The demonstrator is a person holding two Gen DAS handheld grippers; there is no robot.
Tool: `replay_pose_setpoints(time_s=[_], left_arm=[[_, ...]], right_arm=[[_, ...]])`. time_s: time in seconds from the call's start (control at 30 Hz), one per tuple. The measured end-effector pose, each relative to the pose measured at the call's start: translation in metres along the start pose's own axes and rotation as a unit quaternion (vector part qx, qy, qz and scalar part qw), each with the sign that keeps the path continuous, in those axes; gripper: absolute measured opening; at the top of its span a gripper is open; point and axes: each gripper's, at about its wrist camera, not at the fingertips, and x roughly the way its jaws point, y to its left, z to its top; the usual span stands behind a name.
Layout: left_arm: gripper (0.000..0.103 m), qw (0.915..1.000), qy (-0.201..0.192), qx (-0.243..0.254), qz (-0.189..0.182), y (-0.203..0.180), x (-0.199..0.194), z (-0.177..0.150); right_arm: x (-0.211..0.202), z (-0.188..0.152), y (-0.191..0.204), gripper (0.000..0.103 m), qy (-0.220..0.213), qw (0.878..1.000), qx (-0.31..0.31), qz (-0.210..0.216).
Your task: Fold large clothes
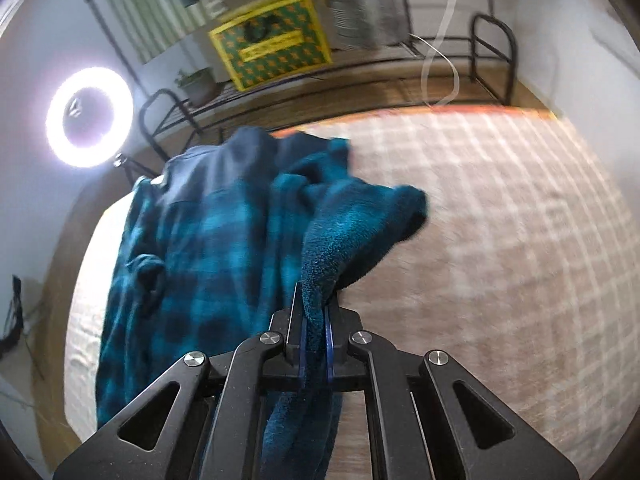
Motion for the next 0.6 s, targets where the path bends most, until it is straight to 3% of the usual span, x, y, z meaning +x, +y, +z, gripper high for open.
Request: replay_pose_setpoints(time_s=[0.4, 0.6], left_arm=[[0.009, 0.9977, -0.026, -0.054, 0.032, 0.043, -0.025, -0.01], [0.009, 0.9959, -0.023, -0.073, 0.049, 0.059, -0.021, -0.017]], right_arm=[[0.057, -0.007, 0.138, 0.005, 0.011, 0.986, -0.162, -0.03], [0.094, -0.024, 0.181, 0.005, 0.029, 0.974, -0.221, -0.047]])
